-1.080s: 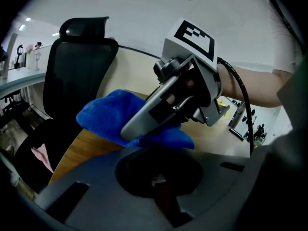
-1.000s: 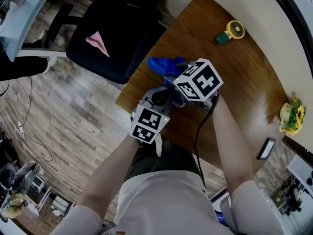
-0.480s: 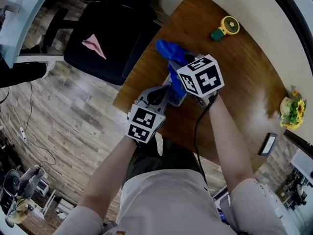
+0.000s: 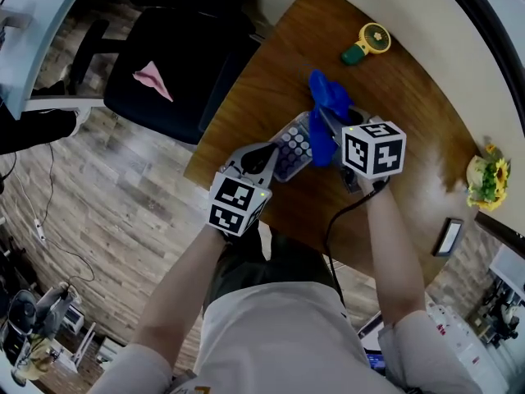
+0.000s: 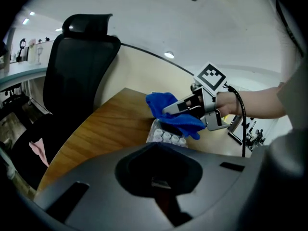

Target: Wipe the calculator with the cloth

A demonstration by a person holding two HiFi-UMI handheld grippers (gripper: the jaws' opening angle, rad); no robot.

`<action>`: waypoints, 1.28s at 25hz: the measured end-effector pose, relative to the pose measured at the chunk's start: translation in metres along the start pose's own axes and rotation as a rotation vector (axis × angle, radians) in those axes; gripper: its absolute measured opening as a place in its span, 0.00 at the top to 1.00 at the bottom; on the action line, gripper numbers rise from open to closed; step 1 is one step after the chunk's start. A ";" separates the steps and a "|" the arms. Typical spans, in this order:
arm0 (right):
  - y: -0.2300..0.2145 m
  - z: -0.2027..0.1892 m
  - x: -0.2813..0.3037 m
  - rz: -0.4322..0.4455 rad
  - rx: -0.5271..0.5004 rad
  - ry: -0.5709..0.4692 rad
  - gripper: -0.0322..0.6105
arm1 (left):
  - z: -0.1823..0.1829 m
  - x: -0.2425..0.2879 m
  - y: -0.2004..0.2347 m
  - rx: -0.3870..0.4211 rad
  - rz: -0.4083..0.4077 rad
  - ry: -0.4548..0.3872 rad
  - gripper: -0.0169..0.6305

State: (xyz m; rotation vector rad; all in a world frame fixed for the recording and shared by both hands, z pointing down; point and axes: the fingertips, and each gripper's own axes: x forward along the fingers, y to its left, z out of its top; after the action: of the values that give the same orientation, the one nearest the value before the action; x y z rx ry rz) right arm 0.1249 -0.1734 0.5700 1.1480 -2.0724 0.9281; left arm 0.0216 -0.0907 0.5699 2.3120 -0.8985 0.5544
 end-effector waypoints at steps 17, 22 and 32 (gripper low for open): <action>0.044 -0.102 -0.047 -0.170 0.335 -0.066 0.83 | 0.002 0.000 0.001 -0.017 0.023 0.020 0.97; 0.091 -0.118 -0.040 -0.059 0.307 0.002 0.83 | 0.001 -0.003 0.002 -0.049 0.025 0.020 0.97; 0.147 -0.104 -0.090 0.177 0.290 0.011 0.83 | -0.006 -0.064 0.007 -0.064 0.128 0.047 0.97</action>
State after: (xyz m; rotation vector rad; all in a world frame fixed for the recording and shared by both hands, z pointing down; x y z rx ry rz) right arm 0.0533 0.0081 0.5198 1.1087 -2.1044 1.3530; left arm -0.0288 -0.0615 0.5408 2.1865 -1.0323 0.6224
